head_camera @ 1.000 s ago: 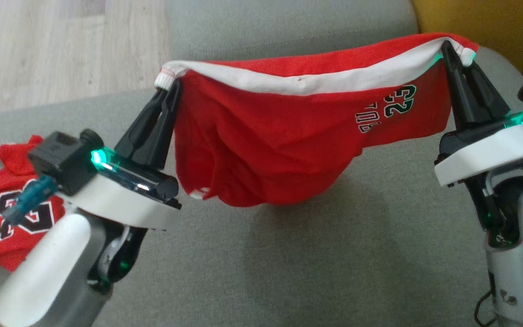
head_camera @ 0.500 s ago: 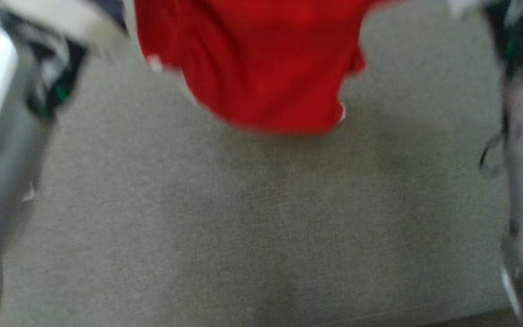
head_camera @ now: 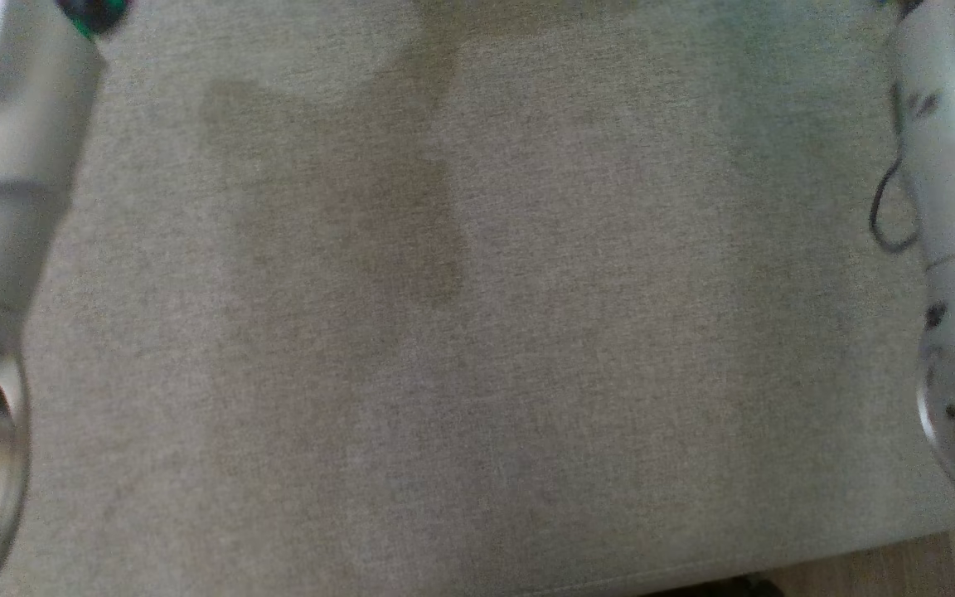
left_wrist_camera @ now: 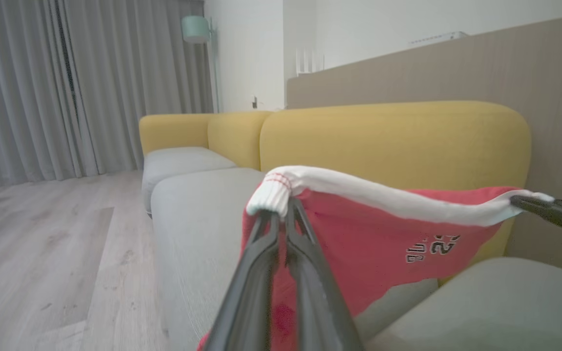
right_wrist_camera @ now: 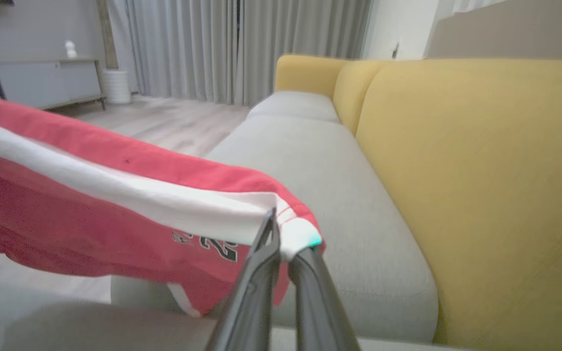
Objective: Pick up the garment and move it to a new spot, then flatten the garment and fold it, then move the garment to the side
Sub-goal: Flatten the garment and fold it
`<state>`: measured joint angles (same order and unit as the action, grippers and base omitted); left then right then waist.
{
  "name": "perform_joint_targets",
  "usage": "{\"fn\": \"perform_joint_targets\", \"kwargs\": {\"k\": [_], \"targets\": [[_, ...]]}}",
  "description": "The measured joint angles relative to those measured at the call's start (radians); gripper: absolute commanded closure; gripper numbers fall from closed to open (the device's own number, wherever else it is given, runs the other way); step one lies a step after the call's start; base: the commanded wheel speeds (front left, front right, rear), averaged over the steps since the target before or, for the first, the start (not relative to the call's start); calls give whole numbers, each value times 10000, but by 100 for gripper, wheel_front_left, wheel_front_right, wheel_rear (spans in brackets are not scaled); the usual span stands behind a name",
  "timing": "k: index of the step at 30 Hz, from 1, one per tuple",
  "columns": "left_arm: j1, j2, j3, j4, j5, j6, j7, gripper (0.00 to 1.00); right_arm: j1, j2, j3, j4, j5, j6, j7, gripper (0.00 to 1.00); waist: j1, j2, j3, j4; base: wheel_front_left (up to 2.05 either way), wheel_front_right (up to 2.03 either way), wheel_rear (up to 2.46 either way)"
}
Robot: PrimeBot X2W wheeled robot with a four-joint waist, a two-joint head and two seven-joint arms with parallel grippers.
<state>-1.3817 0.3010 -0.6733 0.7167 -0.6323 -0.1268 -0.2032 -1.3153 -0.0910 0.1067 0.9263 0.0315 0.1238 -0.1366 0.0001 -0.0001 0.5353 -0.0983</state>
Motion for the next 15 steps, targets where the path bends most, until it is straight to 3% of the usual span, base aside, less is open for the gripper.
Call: {"fn": "perform_joint_targets", "kwargs": {"k": [8, 15], "targets": [[1903, 290, -1814, 125, -826, -56, -412, 100, 1250, -295, 1848, 1835, 380, 2, -98, 100, -2, 0, -515, 225, 0, 0, 0], [3789, 800, -3175, -286, -1078, -56, -468, 100, 2356, -972, 4067, 2021, 1889, 2, 451, 100, -4, 1, -1527, 330, 0, 0, 0]]}}
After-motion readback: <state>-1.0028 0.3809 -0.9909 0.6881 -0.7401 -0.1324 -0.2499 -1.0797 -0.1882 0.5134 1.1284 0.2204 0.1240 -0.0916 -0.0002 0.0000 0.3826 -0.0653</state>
